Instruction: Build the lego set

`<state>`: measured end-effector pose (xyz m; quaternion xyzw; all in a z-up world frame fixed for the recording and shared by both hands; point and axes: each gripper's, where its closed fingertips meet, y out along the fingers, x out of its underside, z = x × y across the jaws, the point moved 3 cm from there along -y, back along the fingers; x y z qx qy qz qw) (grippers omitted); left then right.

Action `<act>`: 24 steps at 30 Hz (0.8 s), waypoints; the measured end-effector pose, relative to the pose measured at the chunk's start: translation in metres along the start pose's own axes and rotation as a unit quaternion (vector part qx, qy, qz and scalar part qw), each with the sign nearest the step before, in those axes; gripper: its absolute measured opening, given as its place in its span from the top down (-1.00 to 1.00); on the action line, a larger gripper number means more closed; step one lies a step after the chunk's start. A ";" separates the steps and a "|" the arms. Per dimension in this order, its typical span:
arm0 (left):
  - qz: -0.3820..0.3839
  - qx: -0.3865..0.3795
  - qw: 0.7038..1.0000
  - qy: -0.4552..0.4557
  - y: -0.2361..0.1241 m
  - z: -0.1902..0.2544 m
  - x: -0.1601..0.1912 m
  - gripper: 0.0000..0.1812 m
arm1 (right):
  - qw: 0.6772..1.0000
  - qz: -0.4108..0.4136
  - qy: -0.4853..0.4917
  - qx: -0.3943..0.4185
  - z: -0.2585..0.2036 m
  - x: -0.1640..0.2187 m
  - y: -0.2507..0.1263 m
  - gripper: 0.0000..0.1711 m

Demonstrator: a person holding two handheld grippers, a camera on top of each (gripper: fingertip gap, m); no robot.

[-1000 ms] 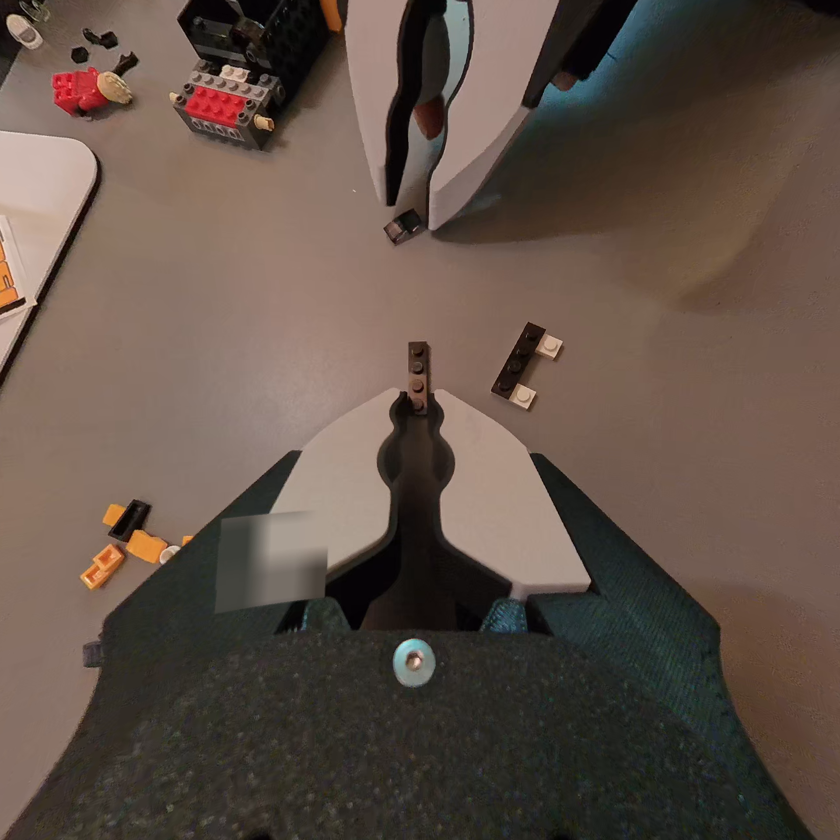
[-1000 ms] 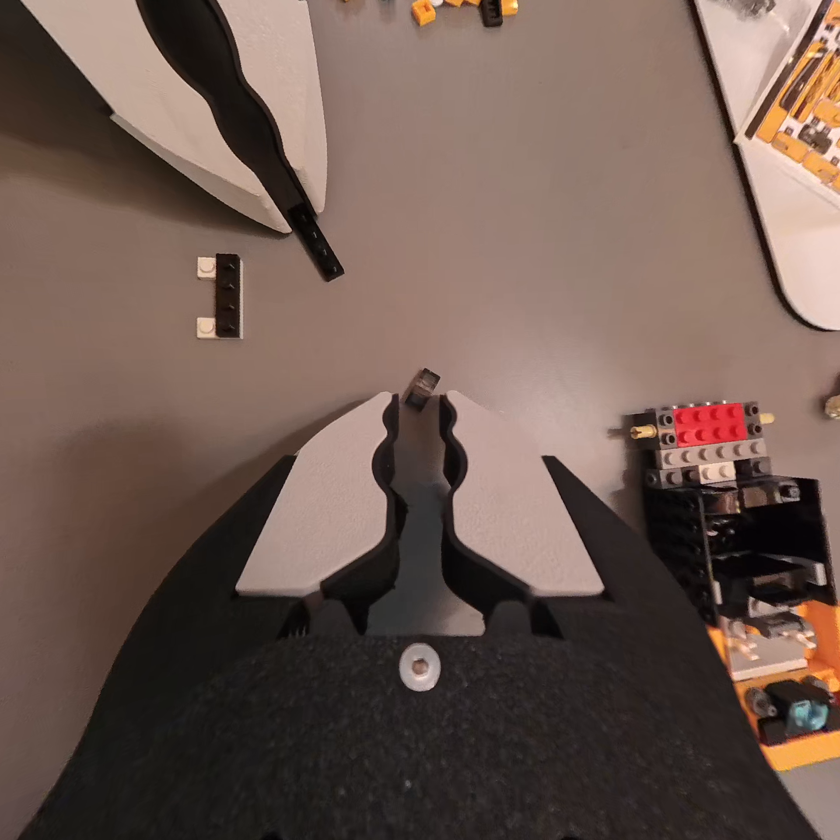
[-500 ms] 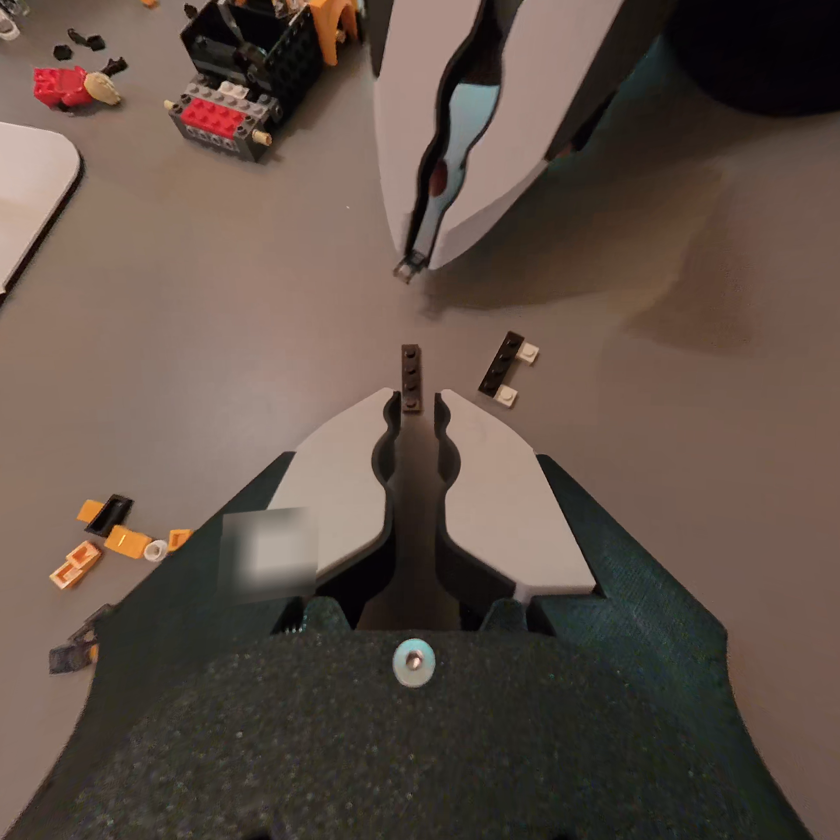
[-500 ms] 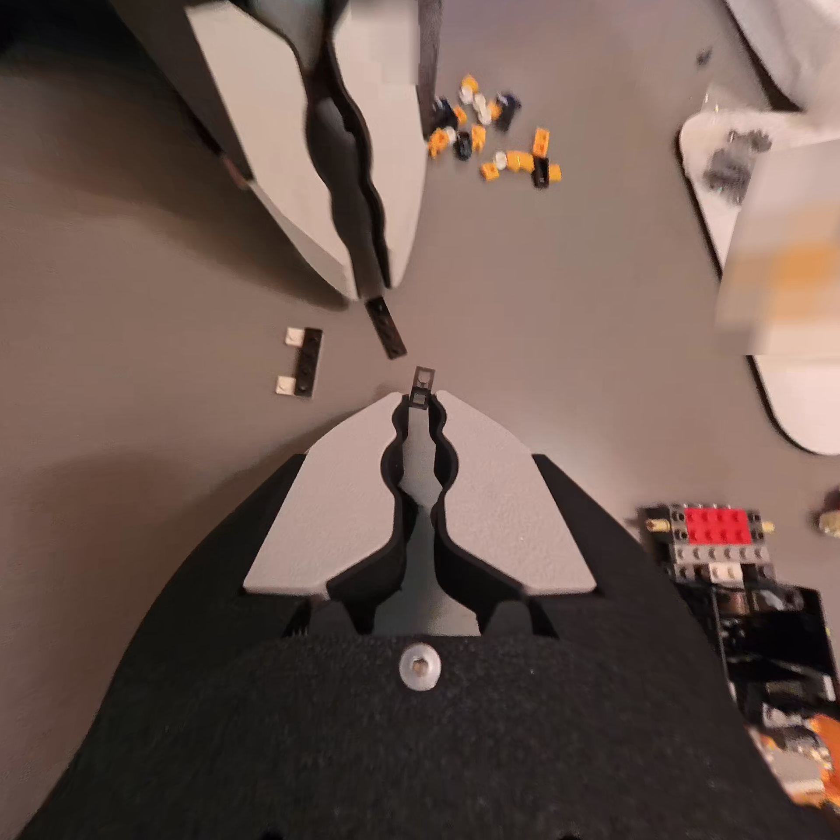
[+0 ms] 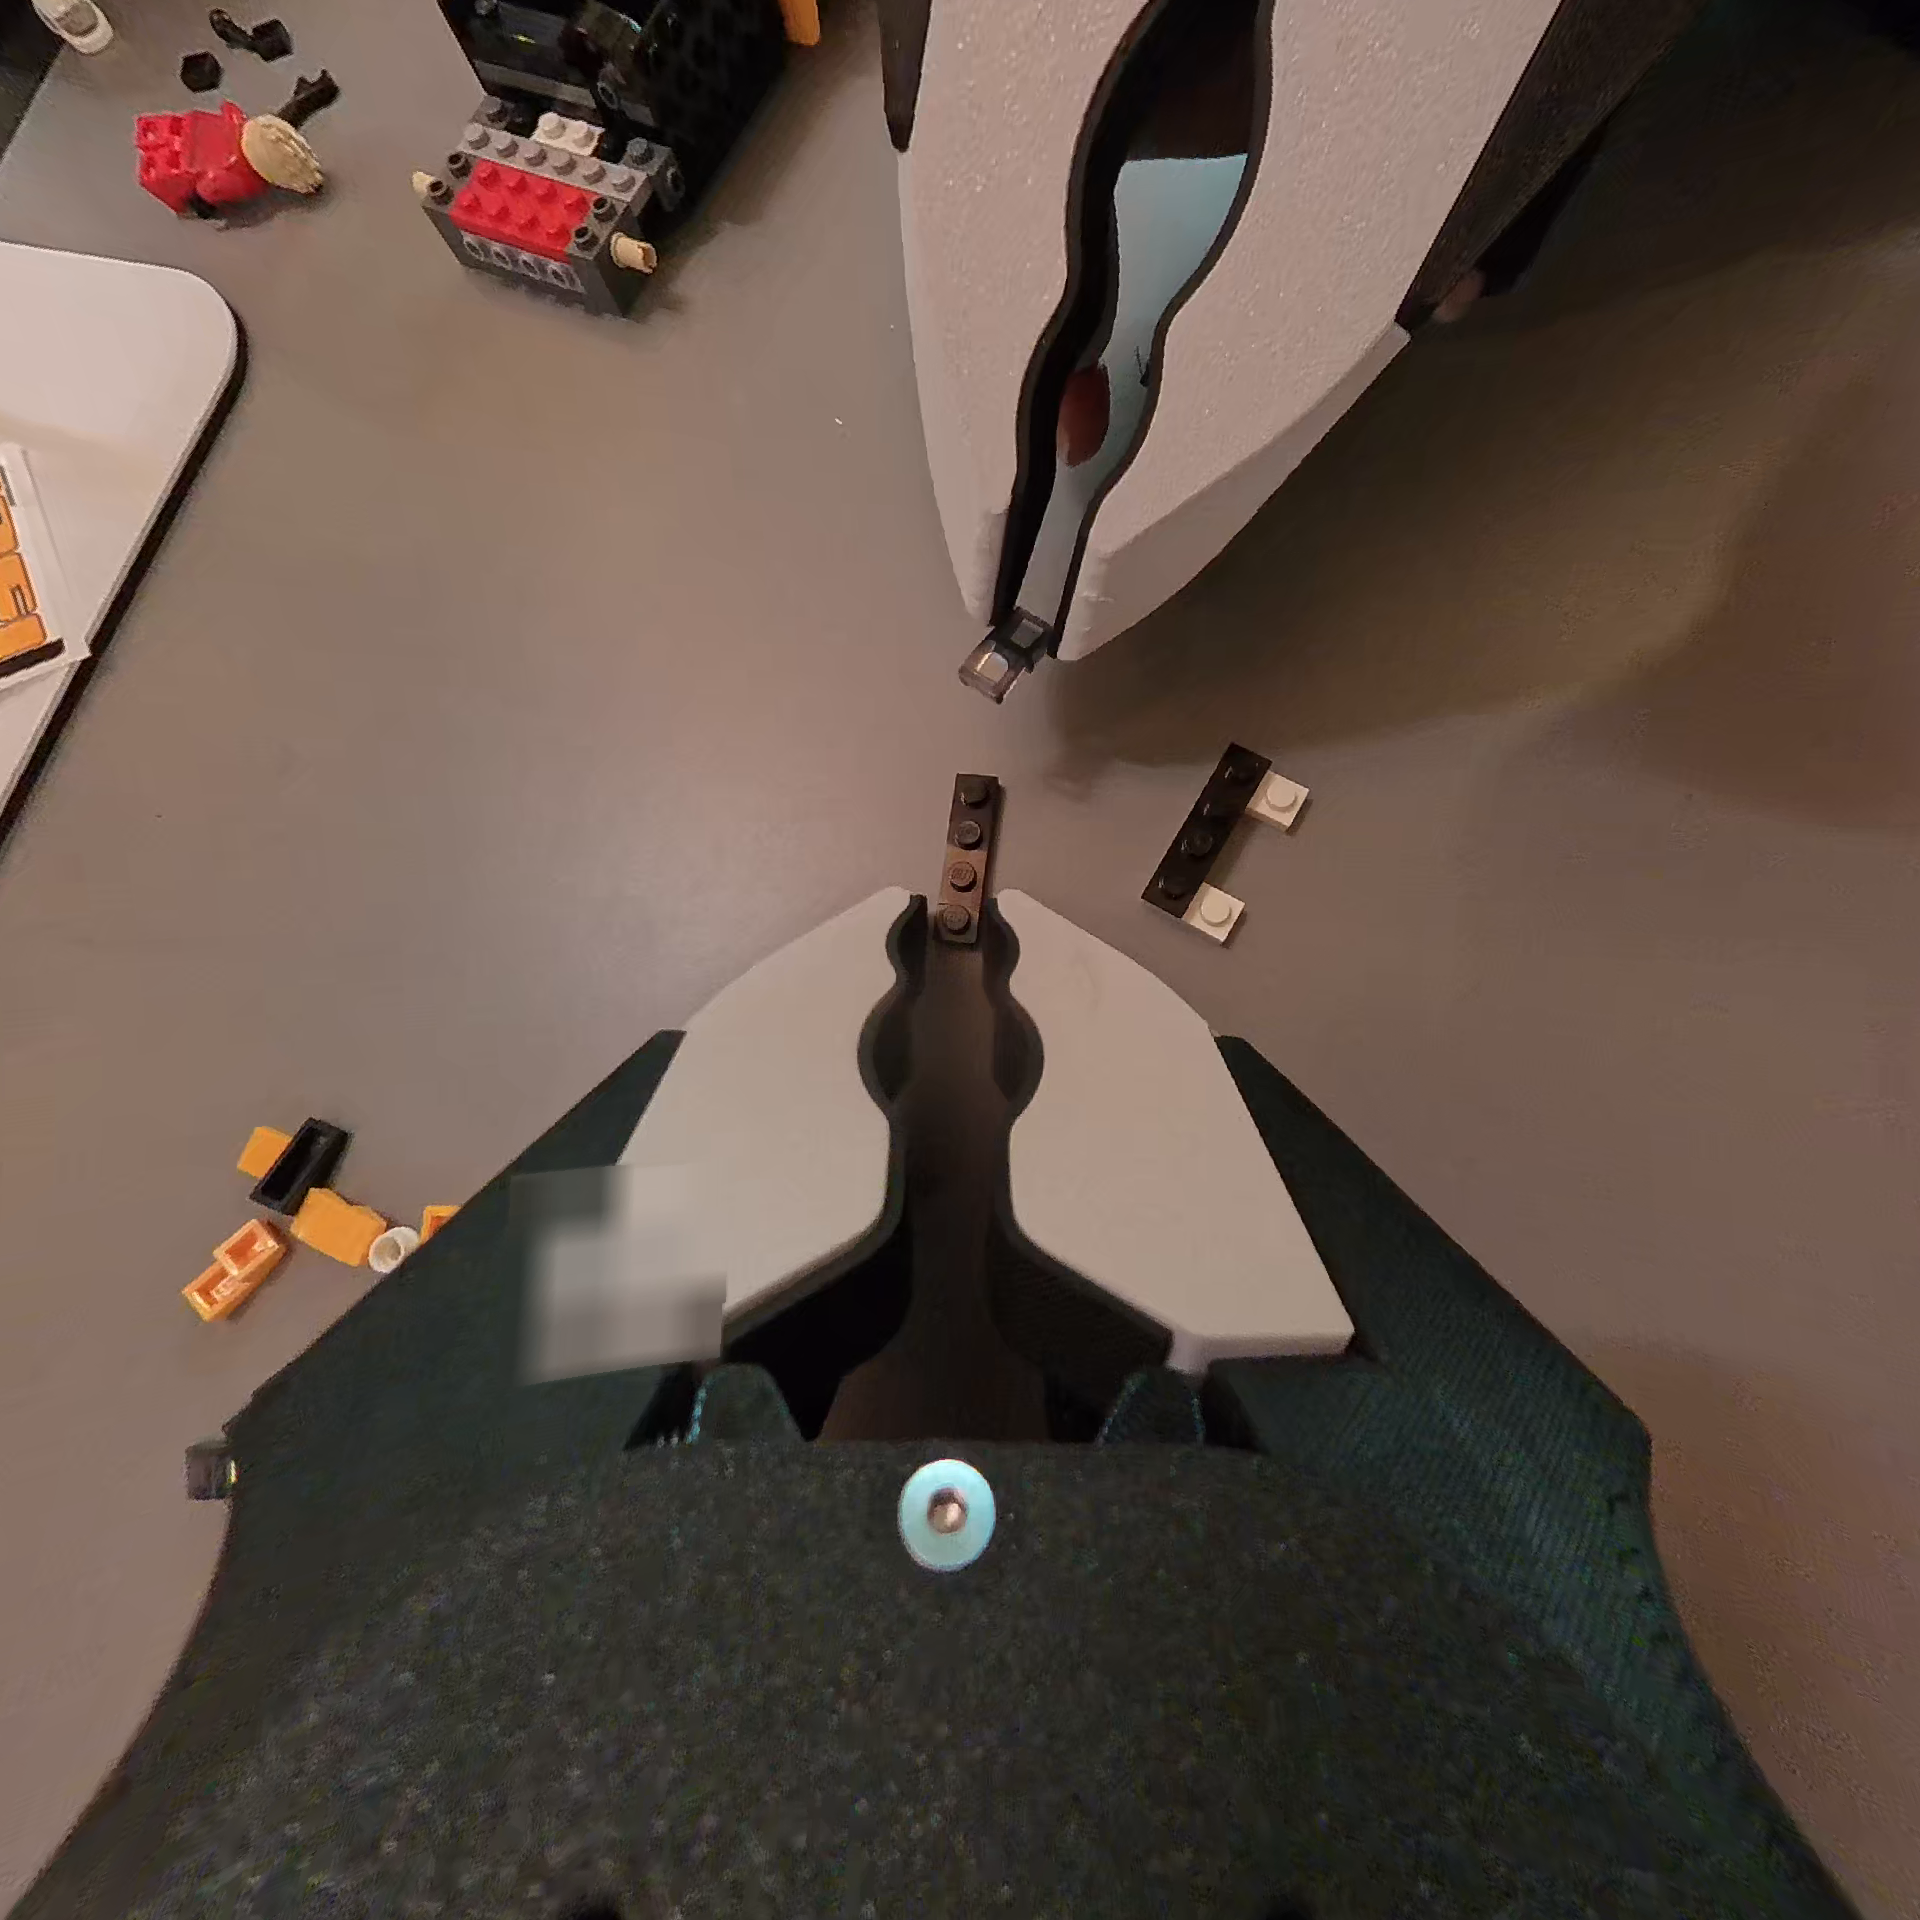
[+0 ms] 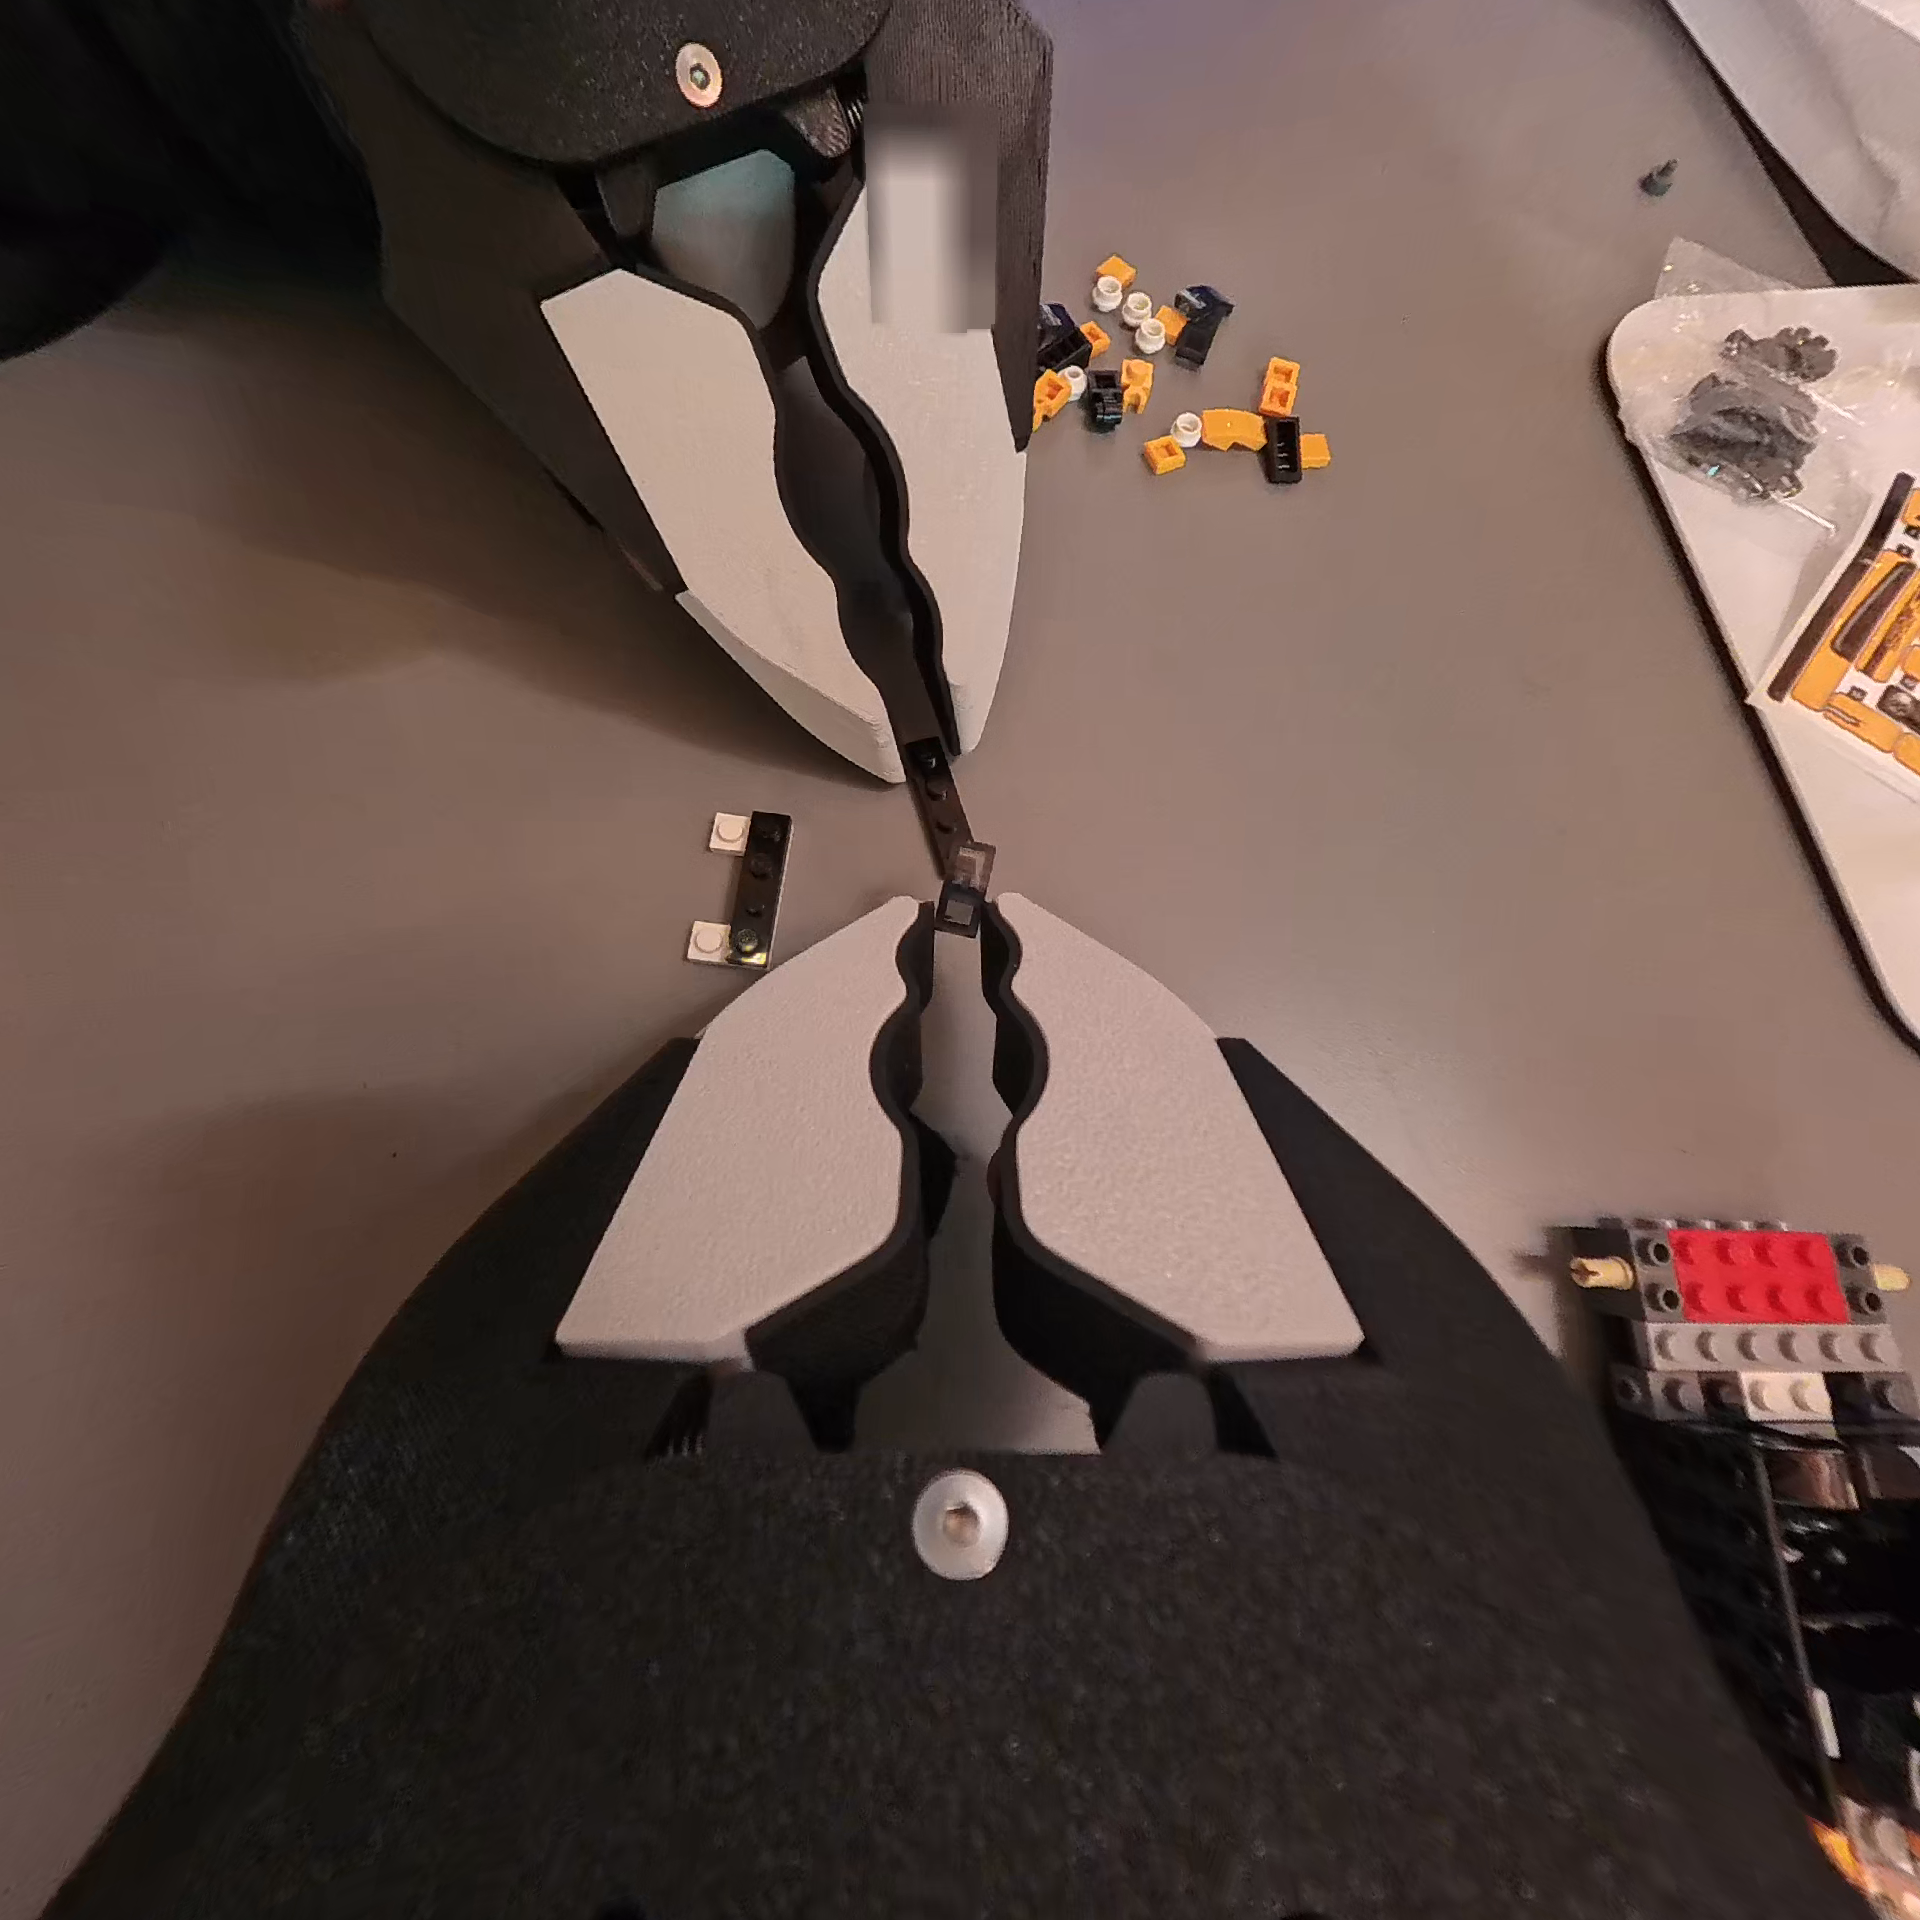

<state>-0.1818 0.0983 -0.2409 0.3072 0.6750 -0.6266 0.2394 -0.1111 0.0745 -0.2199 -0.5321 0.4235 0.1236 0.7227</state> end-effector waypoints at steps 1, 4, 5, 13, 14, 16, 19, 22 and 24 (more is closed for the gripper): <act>-0.001 0.001 1.000 0.000 0.000 0.000 0.000 0.90 | 1.000 0.003 0.002 -0.002 0.000 0.000 0.000 0.90; -0.001 -0.001 1.000 0.000 -0.002 -0.001 0.001 0.84 | 1.000 0.011 0.009 -0.008 -0.001 -0.002 -0.002 0.90; 0.001 0.000 1.000 -0.002 -0.002 -0.002 0.000 0.83 | 1.000 0.013 0.010 -0.008 -0.001 -0.003 -0.002 0.90; 0.001 0.020 0.999 -0.032 0.002 0.000 -0.001 0.76 | 1.000 0.012 0.009 -0.010 -0.001 -0.003 -0.002 0.90; -0.002 0.019 0.999 -0.035 0.002 -0.001 -0.002 0.77 | 1.000 0.012 0.008 -0.011 -0.001 -0.003 -0.002 0.90; -0.010 0.017 0.999 -0.039 0.002 0.000 -0.002 0.79 | 1.000 0.010 0.008 -0.012 -0.002 -0.002 -0.002 0.90; -0.024 0.014 0.998 -0.048 0.002 0.001 -0.002 0.87 | 1.000 0.009 0.009 -0.013 -0.002 -0.002 -0.002 0.90; -0.040 0.008 0.997 -0.063 0.001 0.002 -0.002 0.92 | 1.000 0.008 0.010 -0.015 -0.002 -0.001 -0.001 0.90; -0.049 0.004 0.996 -0.070 0.001 0.002 -0.002 0.92 | 1.000 0.007 0.010 -0.014 -0.002 -0.001 -0.001 0.90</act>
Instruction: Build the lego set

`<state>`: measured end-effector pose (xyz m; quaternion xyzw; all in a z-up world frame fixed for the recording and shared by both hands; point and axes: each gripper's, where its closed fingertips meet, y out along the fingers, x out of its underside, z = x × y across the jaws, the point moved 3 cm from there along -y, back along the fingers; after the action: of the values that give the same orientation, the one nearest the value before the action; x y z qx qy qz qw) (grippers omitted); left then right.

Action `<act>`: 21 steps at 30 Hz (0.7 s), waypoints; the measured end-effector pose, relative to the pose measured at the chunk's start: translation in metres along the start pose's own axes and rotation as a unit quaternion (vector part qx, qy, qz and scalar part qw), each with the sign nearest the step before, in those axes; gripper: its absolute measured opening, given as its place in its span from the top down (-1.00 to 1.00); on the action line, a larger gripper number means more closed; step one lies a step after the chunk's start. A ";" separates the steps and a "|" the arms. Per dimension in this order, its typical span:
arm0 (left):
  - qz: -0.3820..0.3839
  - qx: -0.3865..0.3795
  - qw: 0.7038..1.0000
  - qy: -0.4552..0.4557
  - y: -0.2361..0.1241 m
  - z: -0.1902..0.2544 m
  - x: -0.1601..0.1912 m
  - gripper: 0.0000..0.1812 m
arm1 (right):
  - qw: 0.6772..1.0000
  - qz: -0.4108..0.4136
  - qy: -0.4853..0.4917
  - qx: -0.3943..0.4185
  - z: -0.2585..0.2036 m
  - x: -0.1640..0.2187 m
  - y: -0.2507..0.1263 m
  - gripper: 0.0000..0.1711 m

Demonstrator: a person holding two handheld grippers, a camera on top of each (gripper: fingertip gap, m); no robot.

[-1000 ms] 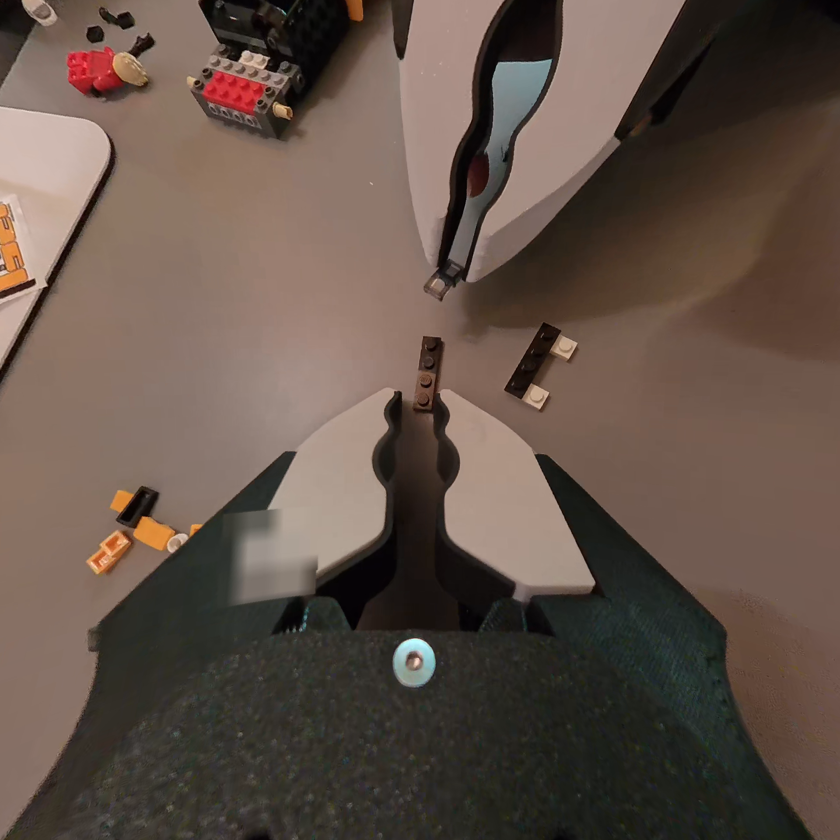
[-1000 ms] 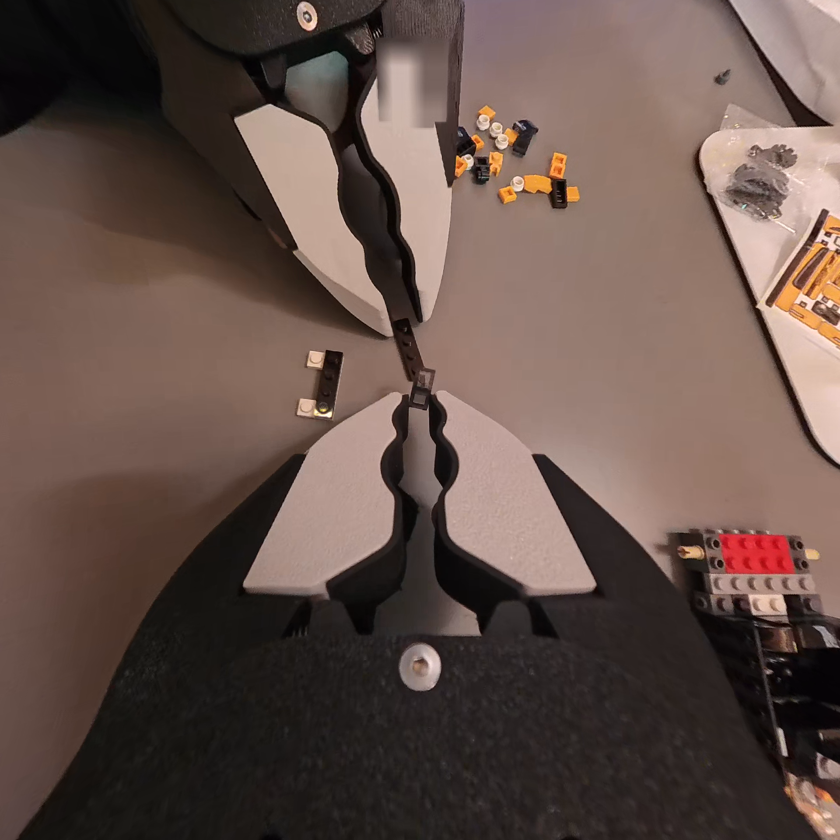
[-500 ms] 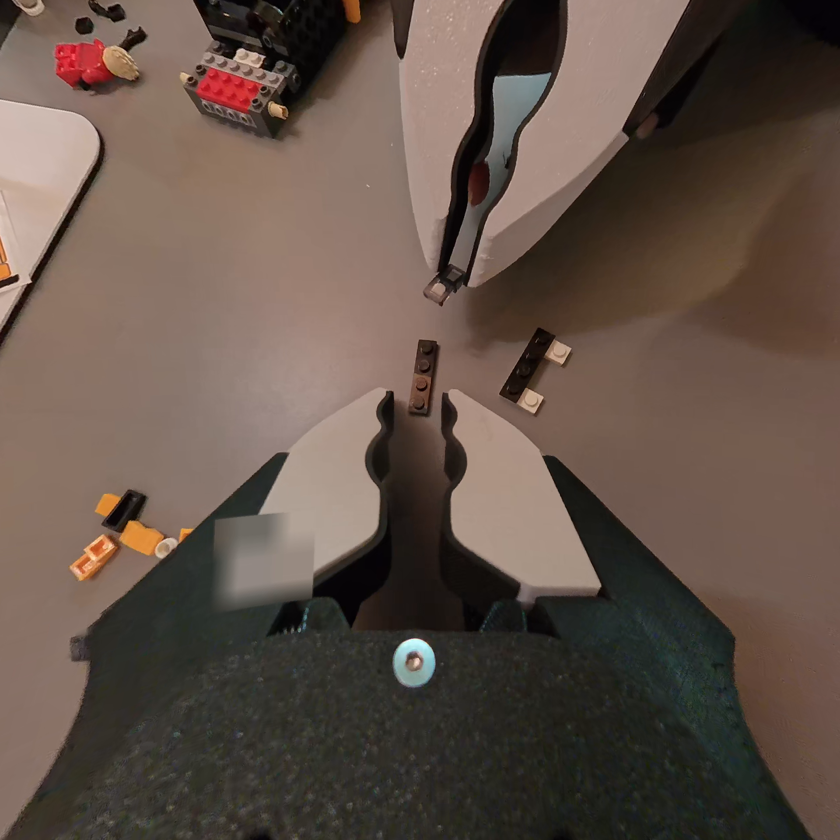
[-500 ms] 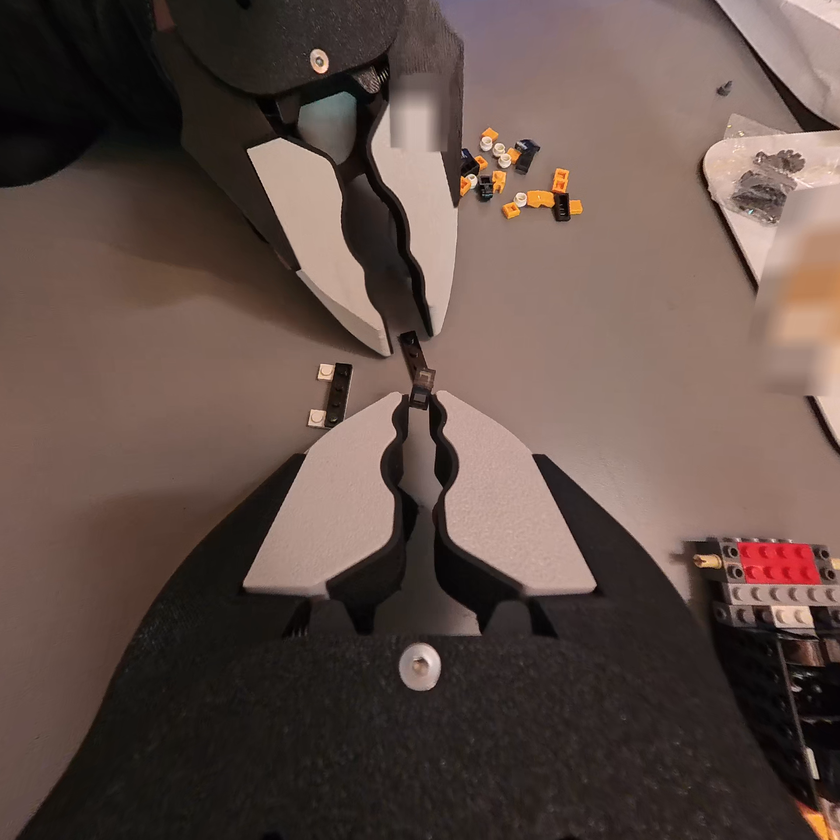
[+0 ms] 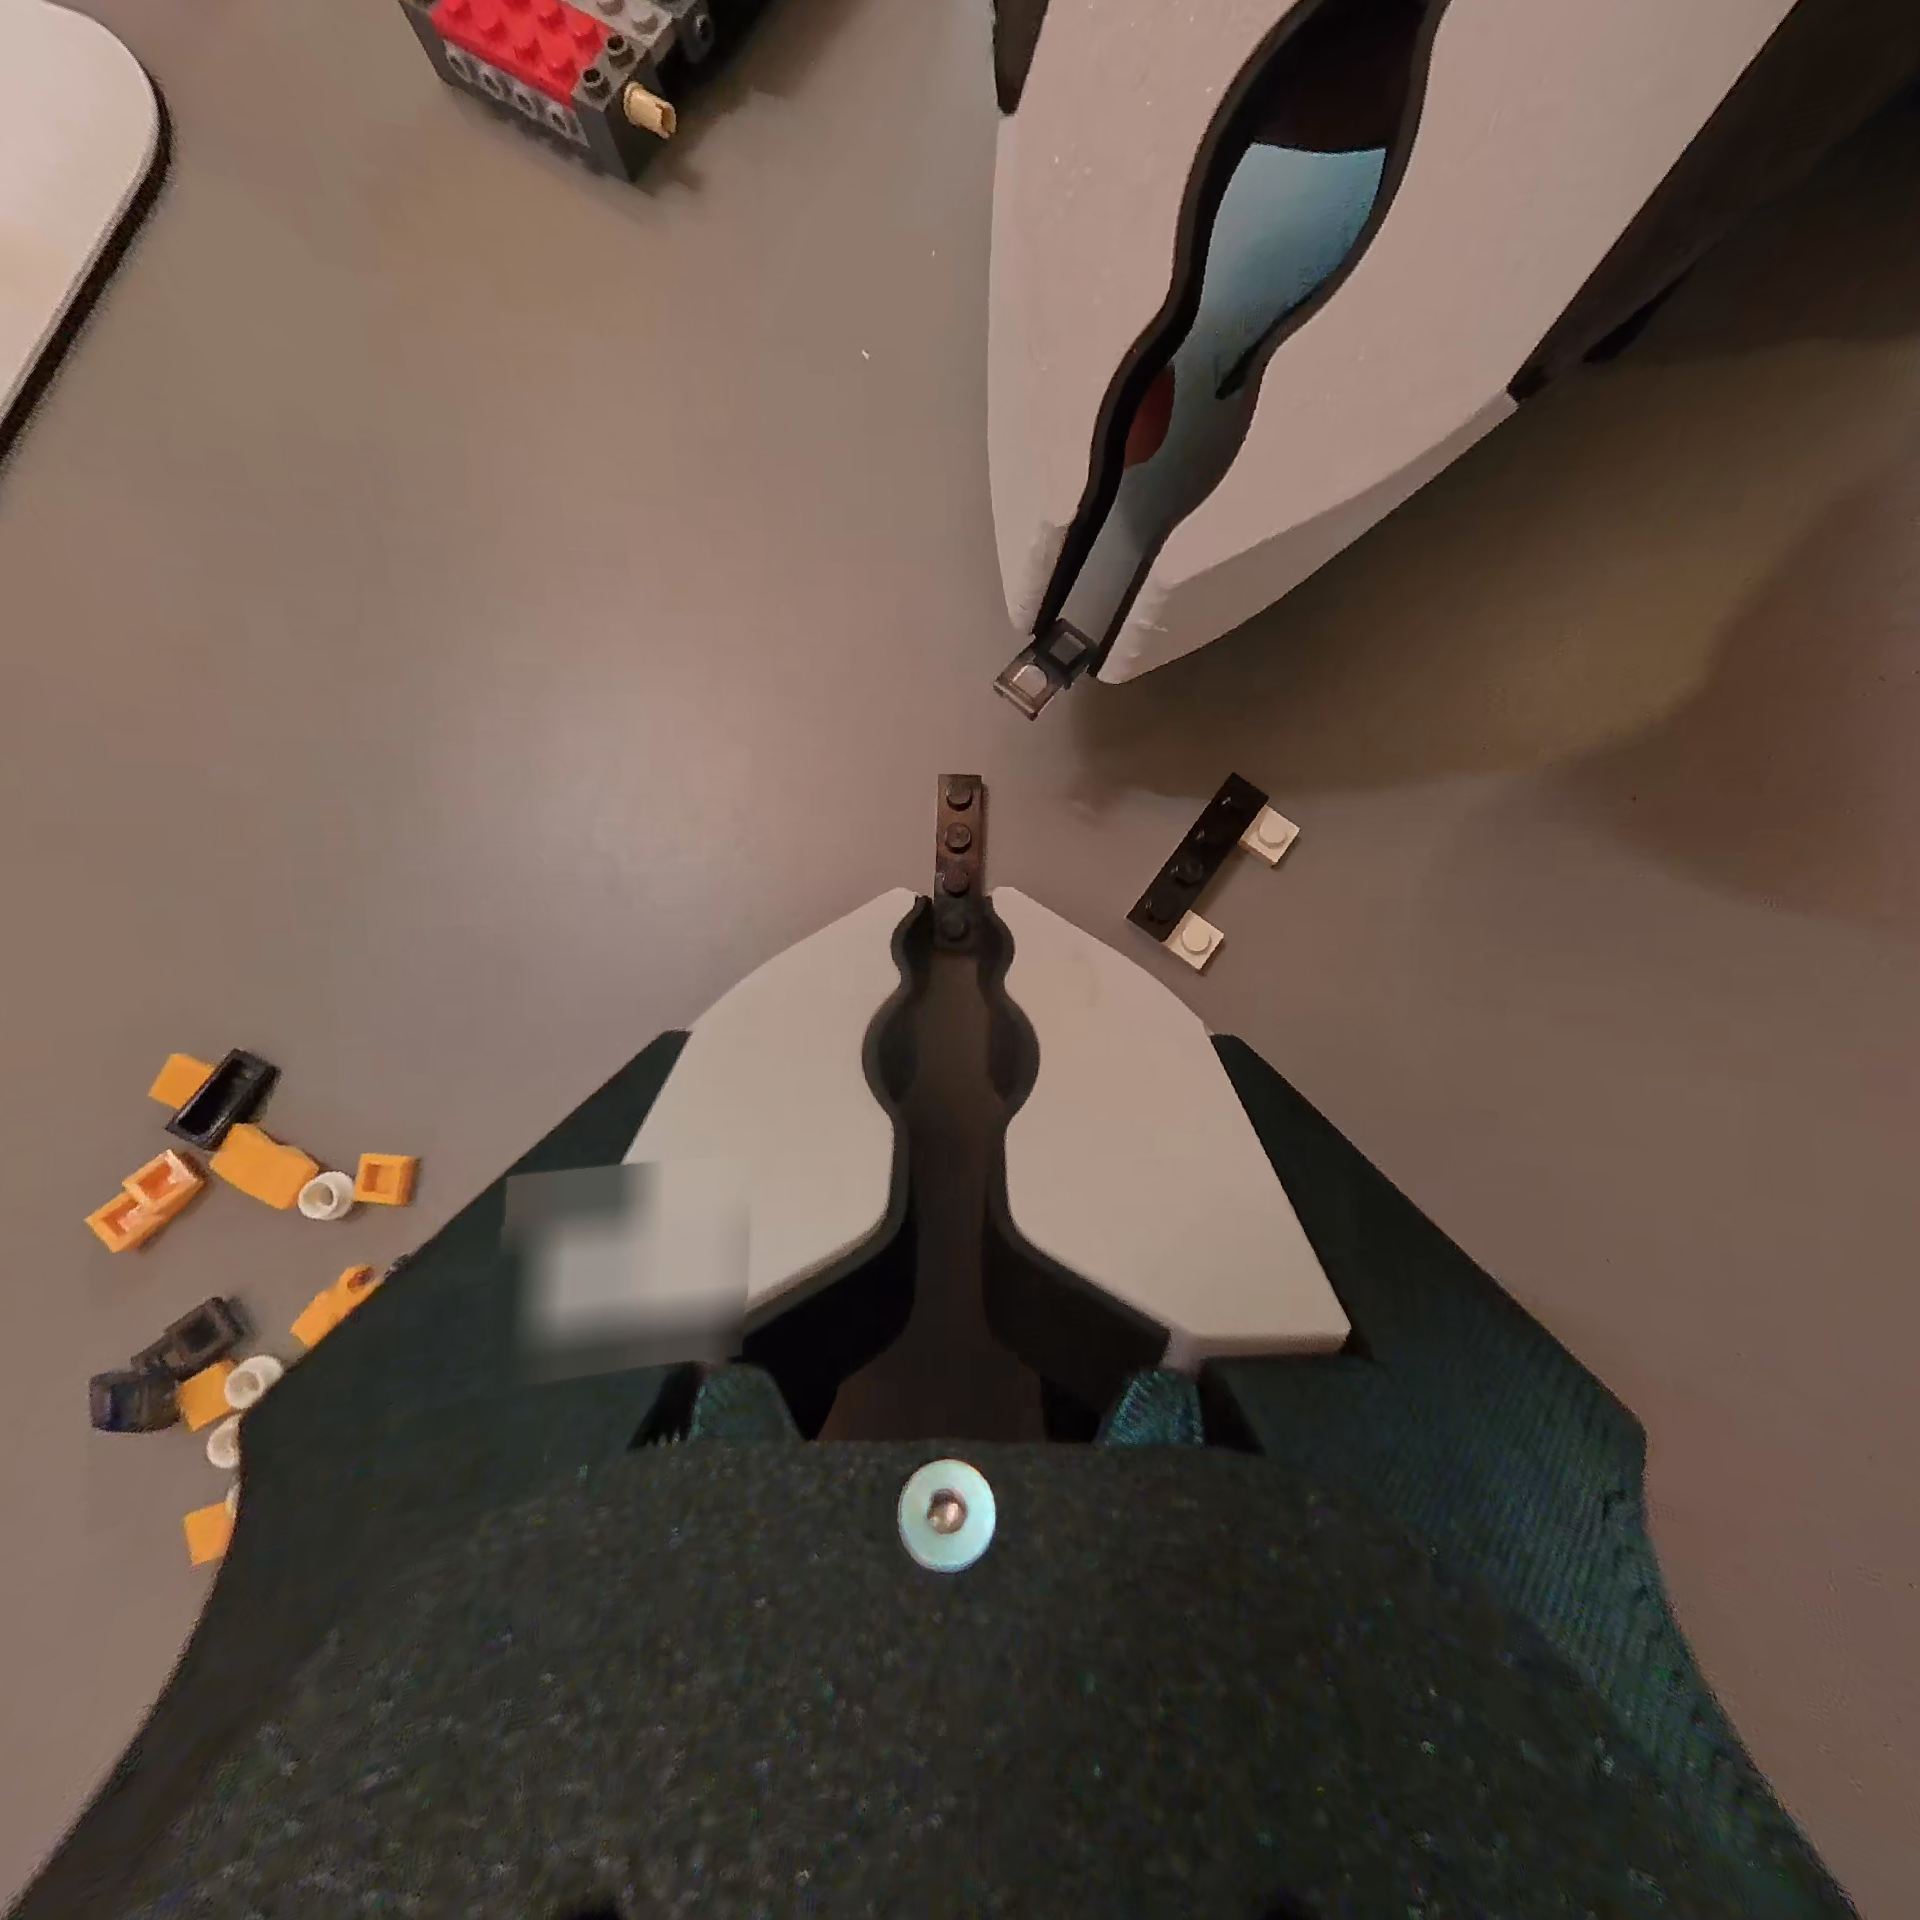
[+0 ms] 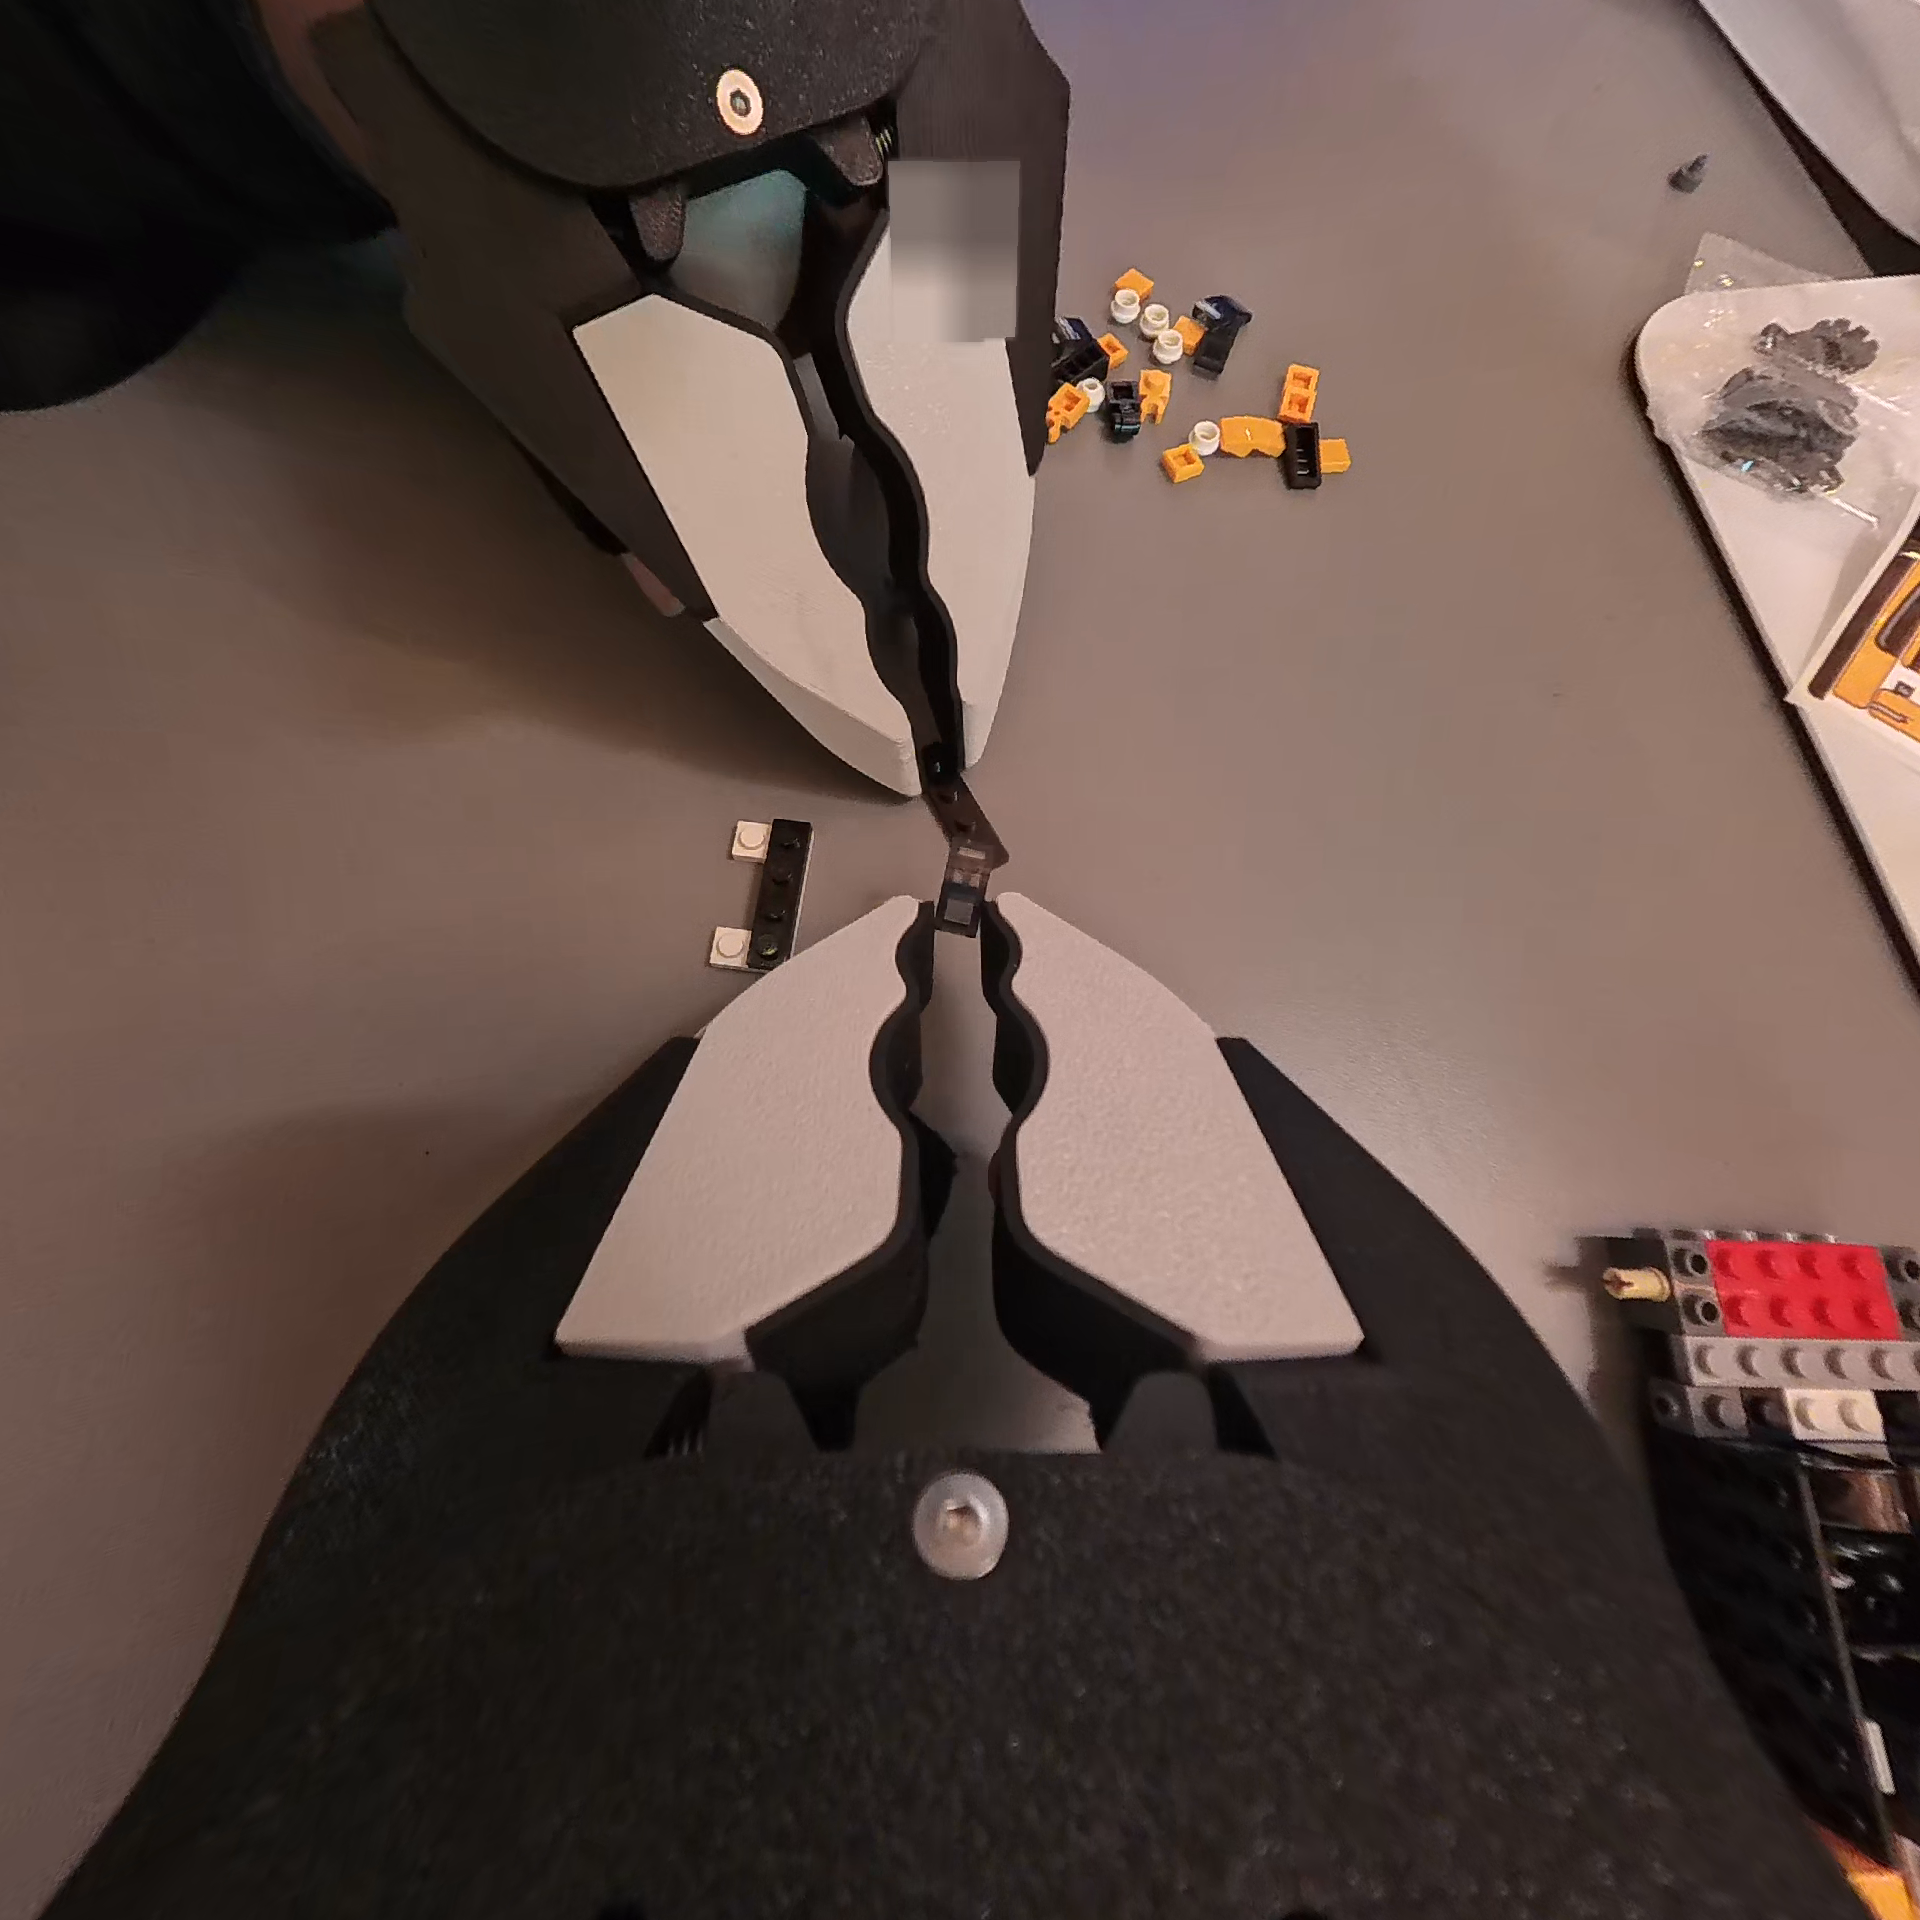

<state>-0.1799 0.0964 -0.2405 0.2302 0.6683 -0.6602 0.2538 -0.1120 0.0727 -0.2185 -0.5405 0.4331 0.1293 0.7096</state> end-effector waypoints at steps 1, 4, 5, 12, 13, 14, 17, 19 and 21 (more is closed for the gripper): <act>-0.003 -0.004 1.000 -0.003 0.000 0.000 0.000 0.92 | 1.000 0.000 0.001 0.001 0.000 0.000 0.000 0.90; -0.012 -0.020 0.999 -0.025 0.000 -0.002 0.000 0.92 | 1.000 -0.002 0.012 0.009 0.004 0.001 0.000 0.90; -0.015 -0.026 0.999 -0.032 0.000 -0.002 0.000 0.92 | 1.000 -0.004 0.018 0.014 0.006 0.001 0.000 0.90; -0.020 -0.052 0.995 -0.079 0.001 -0.001 -0.002 0.92 | 0.998 0.000 0.050 0.033 0.016 0.003 -0.002 0.90; -0.019 -0.050 0.995 -0.082 0.001 0.000 -0.002 0.92 | 0.998 0.001 0.051 0.034 0.017 0.003 -0.002 0.90; -0.017 -0.047 0.995 -0.084 0.001 0.000 -0.002 0.92 | 0.998 0.002 0.051 0.034 0.017 0.003 -0.002 0.90; -0.005 -0.026 0.996 -0.086 -0.003 0.003 -0.005 0.81 | 0.998 0.009 0.052 0.034 0.018 0.002 -0.002 0.90; 0.024 -0.006 0.996 -0.090 -0.008 0.004 -0.011 0.79 | 0.998 0.016 0.054 0.032 0.018 0.001 -0.003 0.90; 0.069 0.017 0.993 -0.098 -0.015 0.004 -0.020 0.80 | 0.998 0.030 0.055 0.030 0.018 -0.002 -0.004 0.90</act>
<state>-0.1744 0.0926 -0.2158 0.2142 0.6115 -0.6719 0.3587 -0.1016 0.0874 -0.2136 -0.5123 0.4909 0.1076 0.6964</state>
